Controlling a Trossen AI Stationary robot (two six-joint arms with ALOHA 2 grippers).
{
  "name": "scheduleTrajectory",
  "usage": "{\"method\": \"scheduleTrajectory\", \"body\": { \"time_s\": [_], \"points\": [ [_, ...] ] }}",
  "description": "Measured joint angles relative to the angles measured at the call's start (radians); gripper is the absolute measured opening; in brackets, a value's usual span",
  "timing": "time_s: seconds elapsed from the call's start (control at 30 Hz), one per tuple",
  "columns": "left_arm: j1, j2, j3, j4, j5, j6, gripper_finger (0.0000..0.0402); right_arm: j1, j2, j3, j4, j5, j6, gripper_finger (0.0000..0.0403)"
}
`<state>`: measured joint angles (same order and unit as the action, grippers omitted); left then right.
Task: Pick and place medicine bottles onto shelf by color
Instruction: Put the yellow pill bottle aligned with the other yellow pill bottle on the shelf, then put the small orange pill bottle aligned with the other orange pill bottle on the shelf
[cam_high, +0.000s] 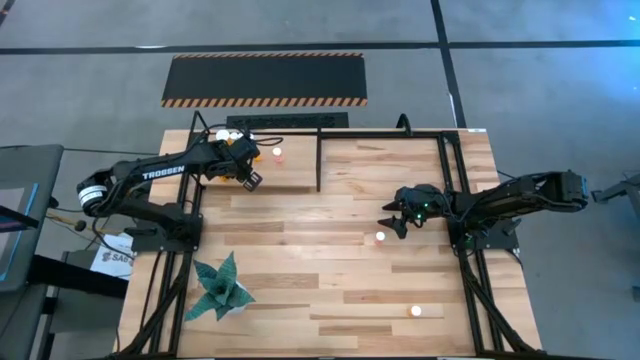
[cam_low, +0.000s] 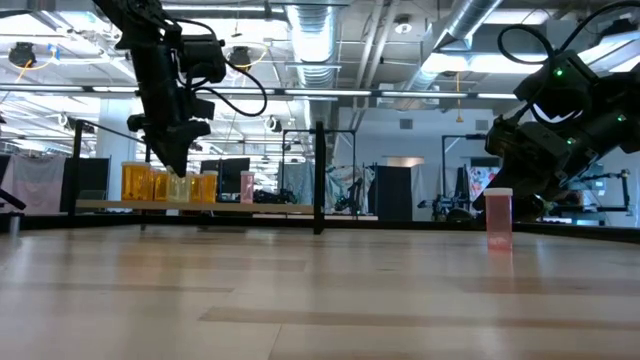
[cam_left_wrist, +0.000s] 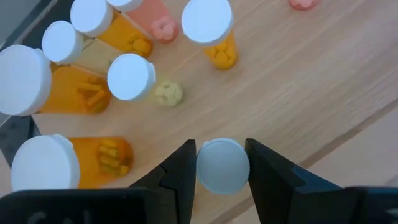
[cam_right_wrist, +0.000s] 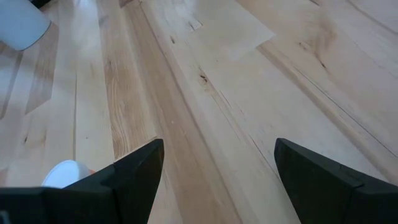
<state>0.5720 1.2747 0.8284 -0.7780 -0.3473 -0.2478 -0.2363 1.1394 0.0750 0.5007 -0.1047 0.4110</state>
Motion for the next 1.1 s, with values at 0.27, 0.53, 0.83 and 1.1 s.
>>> {"method": "scheduleTrajectory", "body": {
  "time_s": [0.27,0.53,0.83,1.1],
  "points": [
    [0.0,0.0,-0.001,0.001,-0.001,-0.014,0.0117,0.0,0.0,0.0,0.0,0.0,0.0,0.0327],
    [0.0,0.003,0.008,-0.01,-0.002,-0.026,0.0147,0.0,0.0,0.0,0.0,0.0,0.0,0.0327],
    [0.0,-0.071,0.046,-0.013,-0.009,-0.012,0.0186,0.0,0.0,0.0,0.0,0.0,0.0,0.0327],
    [0.0,-0.096,0.103,0.038,-0.035,0.03,0.0204,0.0,0.0,0.0,0.0,0.0,0.0,0.0327]
  ]
}}
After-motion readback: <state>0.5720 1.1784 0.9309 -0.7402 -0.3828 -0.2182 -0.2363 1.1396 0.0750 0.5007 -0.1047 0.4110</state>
